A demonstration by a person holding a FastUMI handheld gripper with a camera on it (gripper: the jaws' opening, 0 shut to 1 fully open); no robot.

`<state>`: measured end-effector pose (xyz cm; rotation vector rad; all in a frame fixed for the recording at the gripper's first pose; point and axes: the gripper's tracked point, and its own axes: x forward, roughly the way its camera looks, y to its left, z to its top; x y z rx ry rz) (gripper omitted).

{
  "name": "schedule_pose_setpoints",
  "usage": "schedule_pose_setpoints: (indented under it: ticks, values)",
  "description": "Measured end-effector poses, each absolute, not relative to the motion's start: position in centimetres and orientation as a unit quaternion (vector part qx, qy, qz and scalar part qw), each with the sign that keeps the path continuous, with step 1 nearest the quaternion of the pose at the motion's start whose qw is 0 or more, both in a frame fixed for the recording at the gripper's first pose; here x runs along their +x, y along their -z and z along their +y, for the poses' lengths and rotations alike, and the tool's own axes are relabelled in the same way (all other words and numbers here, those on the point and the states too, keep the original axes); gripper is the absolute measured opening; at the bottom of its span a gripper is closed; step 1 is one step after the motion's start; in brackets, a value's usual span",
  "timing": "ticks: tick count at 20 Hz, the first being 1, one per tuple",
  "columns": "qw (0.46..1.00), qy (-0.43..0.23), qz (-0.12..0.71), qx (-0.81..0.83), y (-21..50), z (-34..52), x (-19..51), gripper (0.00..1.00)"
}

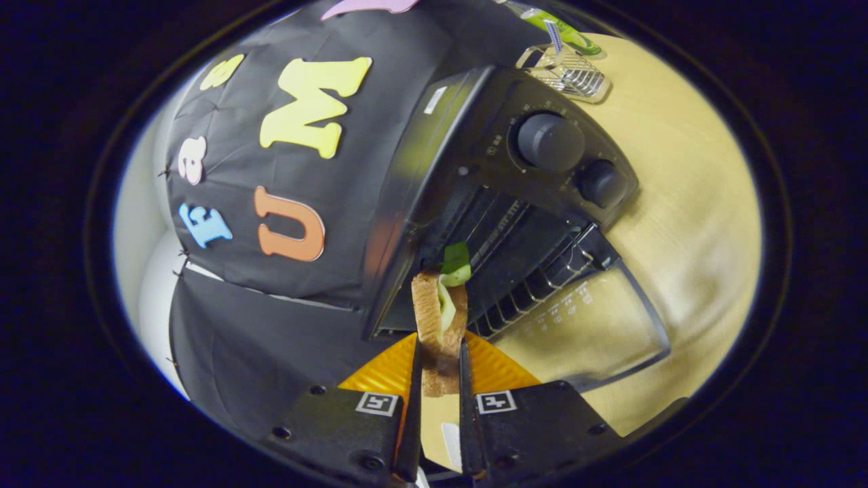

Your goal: Open the toaster oven, put the food inside, and close the toaster oven door.

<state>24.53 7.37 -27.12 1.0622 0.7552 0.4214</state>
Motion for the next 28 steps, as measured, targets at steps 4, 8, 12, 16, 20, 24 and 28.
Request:
schedule_pose_setpoints:
  ticks: [4,8,12,16,20,24,28]
  values:
    - [0.766,-0.155,0.279,0.558,27.4,7.3,29.3,0.28]
    - [0.738,-0.122,0.231,0.623,27.6,7.9,32.3,0.29]
    - [0.749,-0.108,0.221,0.615,28.3,9.0,33.3,0.29]
    - [0.768,-0.087,0.245,0.585,29.3,9.3,33.1,0.40]
    - [0.778,-0.088,0.275,0.558,29.8,10.2,32.0,0.53]
    - [0.773,-0.067,0.300,0.555,30.1,10.4,30.5,0.66]
    - [0.791,-0.056,0.358,0.493,30.8,11.3,28.9,0.74]
